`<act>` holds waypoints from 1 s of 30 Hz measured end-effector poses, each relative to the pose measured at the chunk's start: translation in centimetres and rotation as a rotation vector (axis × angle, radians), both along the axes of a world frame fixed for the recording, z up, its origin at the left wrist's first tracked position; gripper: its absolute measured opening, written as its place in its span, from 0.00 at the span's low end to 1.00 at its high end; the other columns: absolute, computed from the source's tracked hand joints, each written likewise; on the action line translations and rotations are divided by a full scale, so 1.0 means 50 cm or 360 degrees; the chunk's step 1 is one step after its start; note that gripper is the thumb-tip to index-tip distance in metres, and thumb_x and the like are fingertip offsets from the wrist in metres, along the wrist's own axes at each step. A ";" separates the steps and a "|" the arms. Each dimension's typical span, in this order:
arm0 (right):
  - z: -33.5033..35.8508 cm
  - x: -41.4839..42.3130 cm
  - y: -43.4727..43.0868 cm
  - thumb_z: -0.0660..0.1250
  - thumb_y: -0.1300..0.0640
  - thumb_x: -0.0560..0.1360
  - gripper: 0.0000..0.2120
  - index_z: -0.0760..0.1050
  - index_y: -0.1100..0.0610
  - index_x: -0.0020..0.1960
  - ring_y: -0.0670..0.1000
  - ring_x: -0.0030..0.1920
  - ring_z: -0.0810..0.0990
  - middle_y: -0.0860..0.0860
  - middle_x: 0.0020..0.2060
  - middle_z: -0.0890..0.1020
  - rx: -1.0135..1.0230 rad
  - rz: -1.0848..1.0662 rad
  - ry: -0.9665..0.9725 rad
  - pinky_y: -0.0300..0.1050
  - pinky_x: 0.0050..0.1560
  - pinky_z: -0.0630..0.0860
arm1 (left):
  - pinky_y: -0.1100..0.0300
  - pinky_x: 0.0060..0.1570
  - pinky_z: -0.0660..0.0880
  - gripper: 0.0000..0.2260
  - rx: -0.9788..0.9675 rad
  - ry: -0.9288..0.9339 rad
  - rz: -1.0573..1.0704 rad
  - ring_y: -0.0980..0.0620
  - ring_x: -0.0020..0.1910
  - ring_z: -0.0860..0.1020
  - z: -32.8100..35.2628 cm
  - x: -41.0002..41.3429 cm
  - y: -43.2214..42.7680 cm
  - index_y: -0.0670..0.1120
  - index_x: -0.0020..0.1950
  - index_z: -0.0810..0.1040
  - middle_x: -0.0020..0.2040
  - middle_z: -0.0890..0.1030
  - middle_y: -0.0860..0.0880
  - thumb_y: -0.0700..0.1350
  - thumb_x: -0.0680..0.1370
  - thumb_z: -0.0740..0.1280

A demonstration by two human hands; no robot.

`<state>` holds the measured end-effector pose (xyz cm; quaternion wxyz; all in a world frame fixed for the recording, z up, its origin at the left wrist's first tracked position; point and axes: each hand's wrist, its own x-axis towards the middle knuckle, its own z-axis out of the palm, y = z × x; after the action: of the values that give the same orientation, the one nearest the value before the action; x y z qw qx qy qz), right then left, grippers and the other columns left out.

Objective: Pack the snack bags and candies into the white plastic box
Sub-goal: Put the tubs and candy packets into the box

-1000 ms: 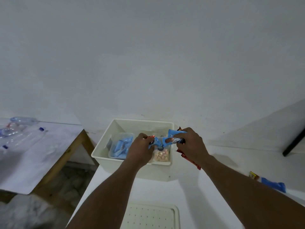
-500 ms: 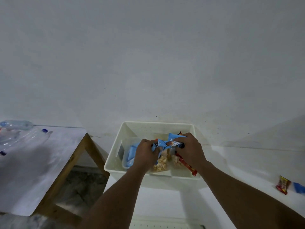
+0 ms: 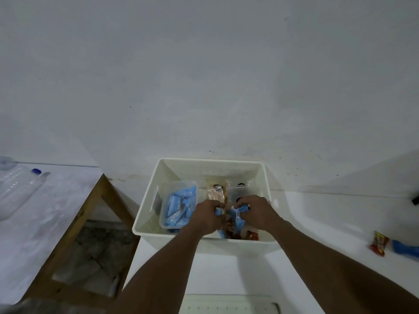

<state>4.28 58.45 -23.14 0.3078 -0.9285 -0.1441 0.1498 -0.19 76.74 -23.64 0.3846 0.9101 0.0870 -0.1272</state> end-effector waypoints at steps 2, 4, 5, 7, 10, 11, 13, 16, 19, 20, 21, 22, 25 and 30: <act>0.017 -0.004 -0.002 0.71 0.61 0.71 0.09 0.84 0.54 0.51 0.51 0.54 0.81 0.51 0.52 0.83 0.0009 0.0002 0.0021 0.43 0.55 0.77 | 0.62 0.52 0.76 0.19 -0.0011 0.0016 -0.0041 0.48 0.57 0.81 0.011 -0.006 -0.005 0.48 0.63 0.81 0.60 0.83 0.46 0.49 0.73 0.75; 0.038 -0.008 -0.008 0.70 0.62 0.70 0.09 0.83 0.55 0.50 0.51 0.52 0.81 0.51 0.50 0.83 0.0023 0.0024 0.0005 0.44 0.54 0.77 | 0.63 0.53 0.75 0.21 -0.0003 0.0023 -0.0070 0.49 0.58 0.81 0.031 -0.013 -0.010 0.49 0.63 0.81 0.61 0.82 0.48 0.50 0.71 0.77; 0.052 -0.010 -0.011 0.70 0.62 0.70 0.09 0.83 0.55 0.49 0.51 0.51 0.81 0.50 0.48 0.83 0.0031 0.0037 -0.0002 0.45 0.53 0.77 | 0.62 0.55 0.76 0.22 0.0002 0.0020 -0.0083 0.49 0.58 0.81 0.042 -0.016 -0.015 0.50 0.62 0.81 0.60 0.82 0.49 0.51 0.69 0.78; 0.079 -0.015 -0.018 0.70 0.61 0.69 0.10 0.83 0.53 0.49 0.51 0.50 0.81 0.49 0.47 0.83 0.0039 0.0041 -0.0001 0.47 0.52 0.78 | 0.56 0.57 0.78 0.25 -0.0016 -0.0004 -0.0099 0.50 0.57 0.81 0.054 -0.019 -0.021 0.52 0.60 0.82 0.58 0.83 0.51 0.56 0.64 0.77; 0.116 -0.021 -0.031 0.73 0.58 0.69 0.17 0.80 0.53 0.58 0.52 0.53 0.79 0.49 0.51 0.79 0.0002 0.0026 0.0011 0.42 0.50 0.74 | 0.56 0.59 0.78 0.29 -0.0098 -0.0068 -0.0083 0.51 0.58 0.81 0.067 -0.016 -0.028 0.52 0.60 0.82 0.60 0.82 0.50 0.61 0.61 0.75; 0.126 -0.023 -0.037 0.73 0.57 0.70 0.18 0.79 0.53 0.60 0.51 0.53 0.78 0.50 0.53 0.79 0.0004 0.0008 0.0018 0.40 0.49 0.73 | 0.59 0.59 0.76 0.27 -0.0100 -0.0077 -0.0069 0.52 0.60 0.80 0.083 -0.020 -0.034 0.52 0.62 0.81 0.63 0.81 0.50 0.58 0.64 0.76; 0.143 -0.030 -0.056 0.74 0.56 0.70 0.18 0.79 0.54 0.59 0.49 0.51 0.79 0.51 0.54 0.81 0.0029 -0.0017 0.0020 0.36 0.45 0.72 | 0.61 0.59 0.72 0.23 -0.0075 -0.0115 -0.0055 0.50 0.63 0.78 0.112 -0.030 -0.047 0.50 0.66 0.79 0.65 0.79 0.49 0.50 0.71 0.76; 0.166 -0.055 -0.096 0.75 0.55 0.70 0.14 0.80 0.54 0.55 0.51 0.51 0.81 0.52 0.53 0.82 0.0054 -0.0033 -0.0006 0.39 0.50 0.75 | 0.55 0.60 0.76 0.22 -0.0087 -0.0126 -0.0067 0.48 0.60 0.79 0.132 -0.035 -0.080 0.48 0.66 0.78 0.61 0.81 0.47 0.48 0.73 0.75; 0.177 -0.088 -0.161 0.73 0.55 0.71 0.08 0.81 0.50 0.50 0.50 0.48 0.82 0.50 0.47 0.84 0.0118 -0.0142 -0.0002 0.41 0.52 0.77 | 0.57 0.61 0.75 0.17 -0.0072 -0.0185 -0.0095 0.50 0.57 0.81 0.148 -0.046 -0.150 0.47 0.62 0.81 0.56 0.84 0.47 0.46 0.74 0.74; 0.176 -0.100 -0.191 0.73 0.54 0.71 0.07 0.81 0.49 0.48 0.50 0.47 0.82 0.49 0.45 0.84 0.0136 -0.0181 -0.0003 0.42 0.51 0.78 | 0.59 0.61 0.74 0.15 -0.0045 -0.0233 -0.0119 0.51 0.56 0.82 0.150 -0.051 -0.182 0.47 0.61 0.82 0.54 0.85 0.48 0.46 0.74 0.73; 0.173 -0.111 -0.224 0.73 0.53 0.71 0.06 0.80 0.47 0.47 0.49 0.46 0.82 0.48 0.44 0.84 0.0140 -0.0217 -0.0016 0.43 0.51 0.78 | 0.61 0.60 0.74 0.13 -0.0025 -0.0275 -0.0138 0.52 0.55 0.82 0.151 -0.058 -0.217 0.47 0.59 0.83 0.53 0.85 0.49 0.46 0.75 0.72; 0.168 -0.122 -0.260 0.72 0.52 0.71 0.05 0.80 0.47 0.46 0.49 0.46 0.82 0.48 0.43 0.84 0.0135 -0.0252 -0.0034 0.44 0.52 0.78 | 0.62 0.58 0.74 0.12 -0.0026 -0.0307 -0.0151 0.52 0.53 0.82 0.153 -0.066 -0.254 0.48 0.58 0.83 0.51 0.85 0.50 0.46 0.75 0.72; 0.134 -0.162 -0.382 0.71 0.51 0.72 0.06 0.80 0.47 0.48 0.47 0.45 0.80 0.47 0.45 0.82 0.0069 -0.0367 -0.0078 0.43 0.54 0.77 | 0.62 0.55 0.77 0.09 -0.0069 -0.0347 -0.0203 0.55 0.49 0.83 0.137 -0.095 -0.373 0.50 0.55 0.84 0.48 0.85 0.52 0.48 0.75 0.71; 0.038 -0.248 -0.629 0.70 0.53 0.74 0.09 0.80 0.51 0.54 0.47 0.53 0.77 0.49 0.55 0.80 -0.0102 -0.0547 -0.0030 0.41 0.57 0.72 | 0.56 0.58 0.77 0.13 -0.0026 -0.0199 -0.0397 0.54 0.52 0.82 0.065 -0.153 -0.569 0.55 0.57 0.81 0.51 0.84 0.55 0.54 0.74 0.71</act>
<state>-8.14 27.02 -21.26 0.2977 -0.9502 0.0188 0.0908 -7.83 48.31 -20.40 0.3778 0.9169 -0.0521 -0.1176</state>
